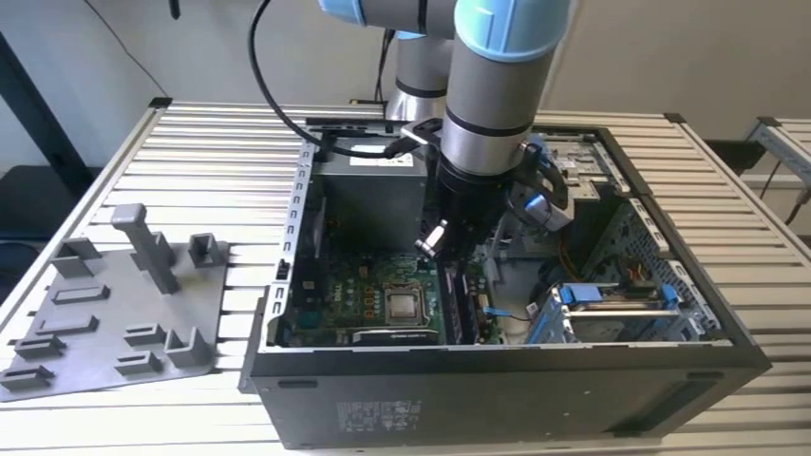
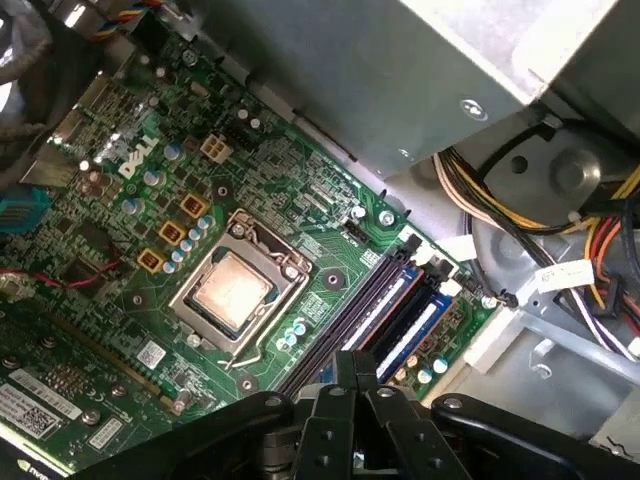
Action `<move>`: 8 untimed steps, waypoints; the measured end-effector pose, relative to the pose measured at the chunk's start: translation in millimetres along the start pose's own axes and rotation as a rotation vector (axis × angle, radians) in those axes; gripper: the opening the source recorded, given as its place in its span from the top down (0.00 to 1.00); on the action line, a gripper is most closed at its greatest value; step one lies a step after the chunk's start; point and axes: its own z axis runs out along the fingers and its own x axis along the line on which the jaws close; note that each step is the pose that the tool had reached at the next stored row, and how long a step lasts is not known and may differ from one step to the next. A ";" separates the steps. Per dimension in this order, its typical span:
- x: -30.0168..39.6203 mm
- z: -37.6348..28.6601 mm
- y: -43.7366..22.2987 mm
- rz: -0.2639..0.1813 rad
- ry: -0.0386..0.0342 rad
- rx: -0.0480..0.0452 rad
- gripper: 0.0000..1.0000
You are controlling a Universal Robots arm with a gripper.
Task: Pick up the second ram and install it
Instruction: 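Press down the second ram until it locks into place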
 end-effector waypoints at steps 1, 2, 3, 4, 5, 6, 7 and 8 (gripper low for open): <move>-0.1 0.0 -0.1 -0.018 -0.0001 -0.0005 0.89; 0.0 0.0 -0.1 -0.037 -0.0002 -0.0010 0.89; -0.1 0.0 0.0 -0.055 -0.0003 -0.0014 0.89; 0.0 0.0 -0.1 -0.073 -0.0003 -0.0018 0.89; 0.0 0.0 -0.1 -0.091 -0.0003 -0.0022 0.89; -0.1 0.0 -0.1 -0.109 -0.0003 -0.0026 0.89; 0.0 0.0 -0.1 -0.127 -0.0004 -0.0030 0.89; 0.0 0.0 -0.1 -0.145 -0.0004 -0.0035 0.89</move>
